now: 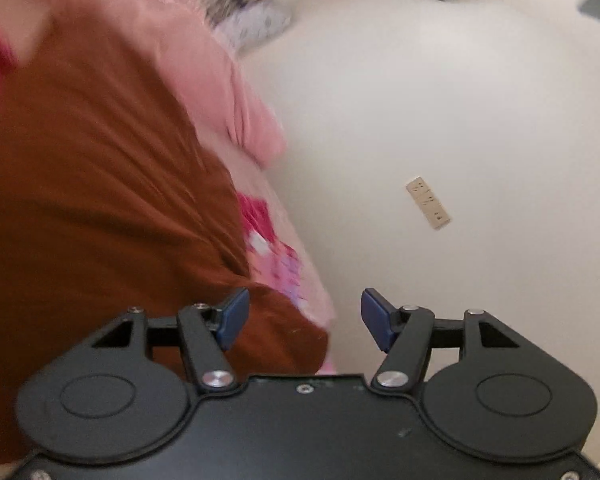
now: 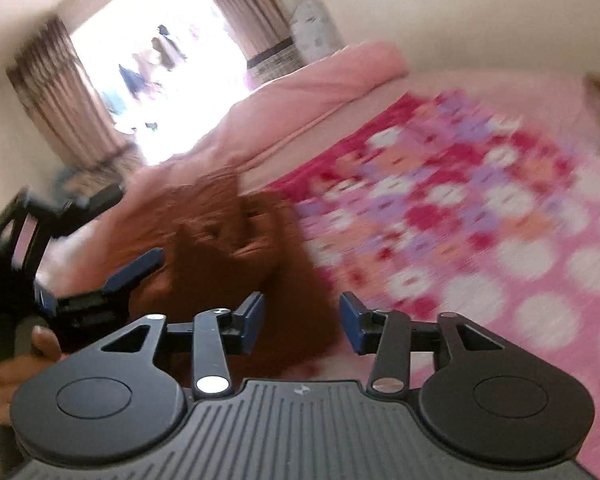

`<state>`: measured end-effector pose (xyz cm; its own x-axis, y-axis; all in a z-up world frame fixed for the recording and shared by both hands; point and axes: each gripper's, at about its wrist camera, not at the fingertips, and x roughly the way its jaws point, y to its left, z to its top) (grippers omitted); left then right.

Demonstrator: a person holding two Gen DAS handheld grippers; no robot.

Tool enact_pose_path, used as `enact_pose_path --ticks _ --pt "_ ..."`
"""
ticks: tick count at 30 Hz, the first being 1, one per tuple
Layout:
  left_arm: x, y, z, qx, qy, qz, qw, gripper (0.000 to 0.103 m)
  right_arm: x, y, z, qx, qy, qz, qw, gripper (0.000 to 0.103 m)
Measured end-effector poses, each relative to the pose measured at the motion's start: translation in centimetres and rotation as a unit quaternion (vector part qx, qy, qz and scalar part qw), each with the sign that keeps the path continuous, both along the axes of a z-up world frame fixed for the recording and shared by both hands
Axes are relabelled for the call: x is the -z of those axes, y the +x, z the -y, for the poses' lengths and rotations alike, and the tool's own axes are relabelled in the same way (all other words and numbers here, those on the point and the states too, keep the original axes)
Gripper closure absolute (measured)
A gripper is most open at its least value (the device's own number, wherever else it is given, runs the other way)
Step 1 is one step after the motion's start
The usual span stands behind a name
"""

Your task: Fold large clothes

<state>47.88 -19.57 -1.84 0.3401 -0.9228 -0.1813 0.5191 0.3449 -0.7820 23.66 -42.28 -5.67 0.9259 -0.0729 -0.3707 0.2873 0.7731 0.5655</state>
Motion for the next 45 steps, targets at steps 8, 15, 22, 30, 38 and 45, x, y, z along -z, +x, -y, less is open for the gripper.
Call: enact_pose_path --ticks 8,15,22,30,38,45 --pt "2.5 -6.9 -7.1 -0.1 0.254 0.125 0.954 0.04 1.4 2.2 0.4 -0.051 0.141 0.042 0.988 0.028" --pt "5.9 -5.3 -4.9 -0.101 0.283 0.104 0.948 0.04 2.5 6.1 1.5 -0.021 0.209 0.038 0.977 0.024" --pt "6.2 -4.5 -4.0 -0.142 0.315 0.118 0.9311 0.046 1.8 7.7 1.3 -0.005 0.206 0.026 0.978 0.022" --pt "4.1 -4.7 -5.6 -0.17 0.282 0.128 0.9355 0.045 -2.5 5.0 1.6 -0.017 0.118 0.071 0.99 0.078" --pt "7.7 -2.4 -5.5 -0.147 0.281 0.055 0.9467 0.044 4.9 6.6 4.6 -0.02 0.161 0.032 0.986 0.074" --pt "3.9 -4.9 -9.1 -0.122 0.248 0.063 0.9589 0.051 1.9 4.4 4.7 -0.015 0.113 0.034 0.993 0.039"
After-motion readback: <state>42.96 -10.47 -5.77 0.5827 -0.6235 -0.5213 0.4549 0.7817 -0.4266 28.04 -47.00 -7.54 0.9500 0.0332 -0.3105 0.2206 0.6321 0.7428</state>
